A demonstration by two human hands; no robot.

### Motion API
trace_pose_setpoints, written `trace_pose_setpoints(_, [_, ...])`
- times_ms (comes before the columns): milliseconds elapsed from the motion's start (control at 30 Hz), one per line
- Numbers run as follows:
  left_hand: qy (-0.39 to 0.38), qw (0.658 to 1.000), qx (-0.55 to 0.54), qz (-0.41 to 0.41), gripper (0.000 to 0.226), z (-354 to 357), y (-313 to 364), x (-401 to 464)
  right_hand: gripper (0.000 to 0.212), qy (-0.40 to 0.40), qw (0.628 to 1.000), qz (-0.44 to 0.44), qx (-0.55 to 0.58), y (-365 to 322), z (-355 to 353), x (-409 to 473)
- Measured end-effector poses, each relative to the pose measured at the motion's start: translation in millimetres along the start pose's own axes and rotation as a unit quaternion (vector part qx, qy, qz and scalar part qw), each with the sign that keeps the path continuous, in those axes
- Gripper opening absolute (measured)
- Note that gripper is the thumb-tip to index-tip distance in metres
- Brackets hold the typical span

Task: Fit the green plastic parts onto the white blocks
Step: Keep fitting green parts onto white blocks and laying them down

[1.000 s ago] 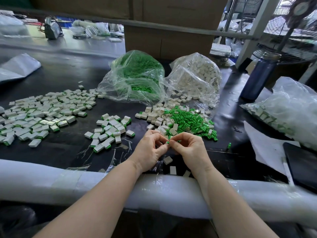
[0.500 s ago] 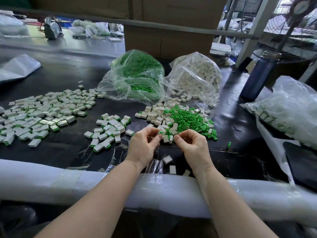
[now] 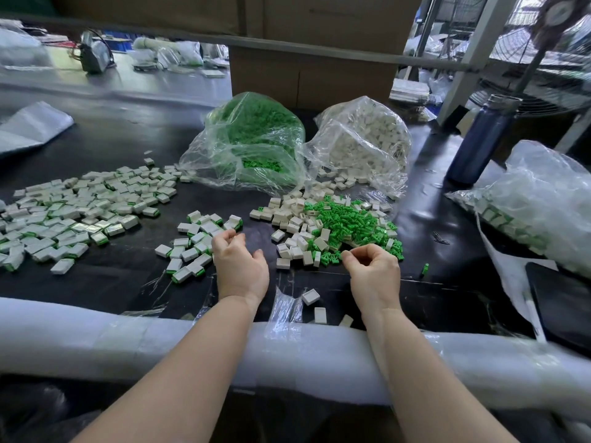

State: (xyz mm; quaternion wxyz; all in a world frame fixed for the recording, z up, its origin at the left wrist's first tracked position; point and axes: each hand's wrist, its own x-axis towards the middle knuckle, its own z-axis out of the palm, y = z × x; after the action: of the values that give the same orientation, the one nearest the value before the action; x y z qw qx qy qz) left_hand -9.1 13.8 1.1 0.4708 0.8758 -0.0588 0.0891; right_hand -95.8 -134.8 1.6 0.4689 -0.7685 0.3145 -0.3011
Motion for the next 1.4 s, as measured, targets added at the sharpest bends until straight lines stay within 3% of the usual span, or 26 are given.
trace_pose_setpoints(267, [-0.031, 0.995, 0.091, 0.034, 0.041, 0, 2, -4, 0.005, -0.029, 0.996, 0.001, -0.082, 1, 2, 1])
trace_pose_setpoints(533, [-0.066, 0.979, 0.175, 0.079, 0.033, 2, 3, -10, 0.032, -0.043, 0.974, -0.013, -0.223, -1, 9, 2])
trace_pose_setpoints(700, [-0.091, 0.984, 0.133, 0.079, 0.019, 2, 3, -10, 0.029, -0.049, 0.961, -0.021, -0.271, -1, 13, 2])
trace_pose_setpoints(800, [-0.113, 0.986, 0.077, 0.093, 0.011, 1, 6, -12, 0.020, -0.040, 0.965, -0.015, -0.260, -1, 12, 1])
trace_pose_setpoints(1100, [-0.209, 0.966, -0.077, 0.130, 0.016, 1, 9, -15, 0.006, 0.004, 0.989, -0.023, -0.148, -6, 3, -1])
trace_pose_setpoints(1200, [-0.233, 0.957, -0.098, 0.140, 0.016, 1, 10, -17, 0.006, -0.014, 0.994, -0.043, -0.099, -7, 3, -4])
trace_pose_setpoints(1333, [-0.257, 0.953, -0.106, 0.125, 0.011, 1, 10, -17, 0.034, -0.077, 0.991, -0.094, -0.057, -7, 6, -8])
trace_pose_setpoints(1400, [-0.266, 0.950, -0.111, 0.117, 0.010, 1, 11, -17, 0.034, -0.096, 0.987, -0.114, -0.060, -6, 7, -9])
